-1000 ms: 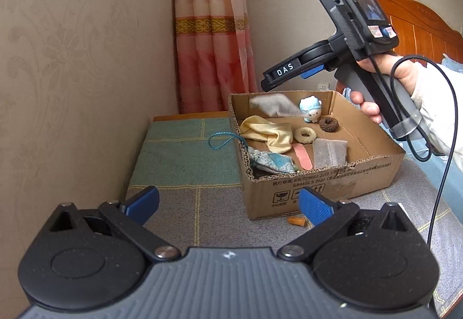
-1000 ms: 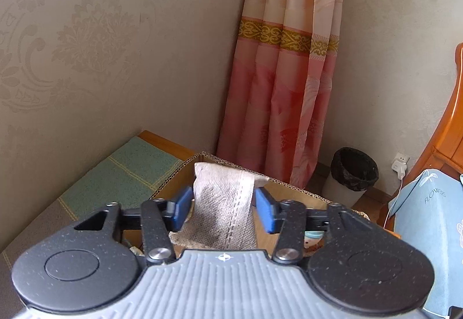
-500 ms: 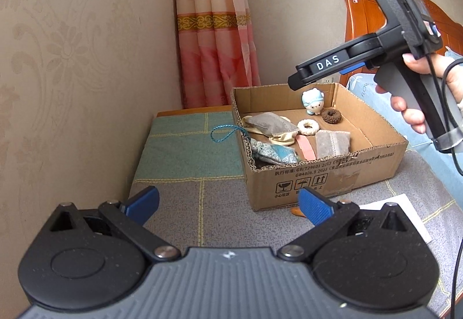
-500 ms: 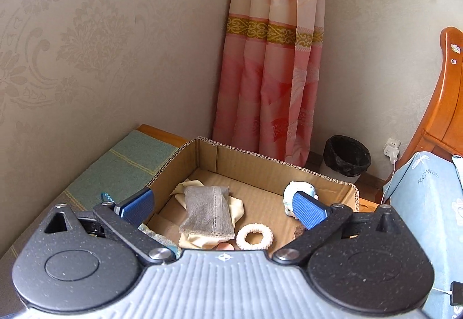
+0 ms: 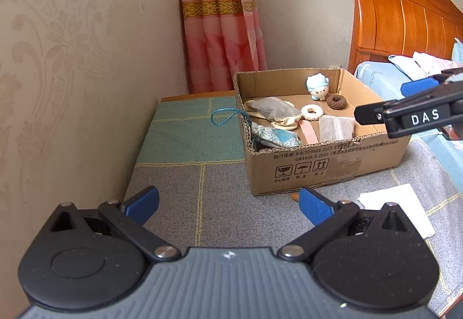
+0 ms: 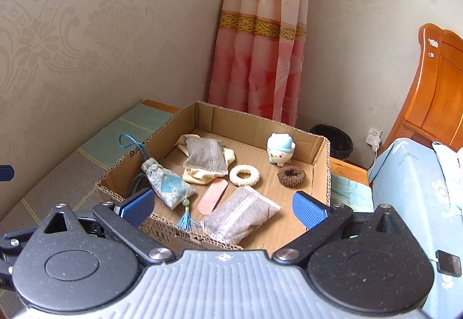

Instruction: Organize soft objects

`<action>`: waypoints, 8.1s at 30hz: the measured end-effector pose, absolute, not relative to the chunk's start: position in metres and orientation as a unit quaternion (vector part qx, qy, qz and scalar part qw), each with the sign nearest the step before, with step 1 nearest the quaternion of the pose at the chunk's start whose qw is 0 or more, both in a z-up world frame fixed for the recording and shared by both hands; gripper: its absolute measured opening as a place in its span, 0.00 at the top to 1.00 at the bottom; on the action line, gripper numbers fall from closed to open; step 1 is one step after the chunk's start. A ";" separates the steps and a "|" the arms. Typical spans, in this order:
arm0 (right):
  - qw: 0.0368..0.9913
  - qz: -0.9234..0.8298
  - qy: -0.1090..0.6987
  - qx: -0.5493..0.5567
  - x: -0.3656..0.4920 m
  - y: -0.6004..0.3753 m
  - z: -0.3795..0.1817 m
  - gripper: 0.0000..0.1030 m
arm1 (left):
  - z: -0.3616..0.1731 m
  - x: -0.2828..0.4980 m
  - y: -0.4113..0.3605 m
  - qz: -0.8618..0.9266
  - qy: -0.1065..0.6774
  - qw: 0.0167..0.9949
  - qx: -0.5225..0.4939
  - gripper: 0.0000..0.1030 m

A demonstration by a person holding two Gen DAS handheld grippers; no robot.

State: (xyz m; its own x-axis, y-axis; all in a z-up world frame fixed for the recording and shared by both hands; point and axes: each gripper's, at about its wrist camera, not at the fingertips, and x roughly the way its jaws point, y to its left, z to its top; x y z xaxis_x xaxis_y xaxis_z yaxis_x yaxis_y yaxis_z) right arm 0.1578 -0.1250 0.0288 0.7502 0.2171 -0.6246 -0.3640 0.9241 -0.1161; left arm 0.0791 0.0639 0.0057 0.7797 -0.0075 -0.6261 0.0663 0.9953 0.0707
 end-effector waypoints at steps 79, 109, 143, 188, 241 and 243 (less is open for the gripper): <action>0.900 0.100 0.420 -0.067 0.087 -0.189 -0.086 0.00 | -0.077 0.146 -0.009 -0.219 0.376 0.896 0.084 0.31; 0.897 0.103 0.424 -0.067 0.085 -0.186 -0.086 0.00 | -0.070 0.135 -0.005 -0.250 0.388 0.881 0.104 0.72; 0.887 0.103 0.444 -0.070 0.100 -0.167 -0.068 0.74 | -0.068 0.131 -0.006 -0.250 0.394 0.878 0.105 0.79; 0.930 0.118 0.336 -0.095 0.104 -0.188 0.012 0.77 | 0.014 0.142 0.009 -0.130 0.260 0.952 0.099 0.01; 0.917 0.023 0.398 -0.031 0.098 -0.160 0.037 0.00 | 0.035 0.099 0.017 -0.031 0.344 0.937 0.051 0.01; 0.916 0.021 0.399 -0.029 0.096 -0.161 0.036 0.00 | 0.036 0.098 0.017 -0.030 0.344 0.937 0.049 0.01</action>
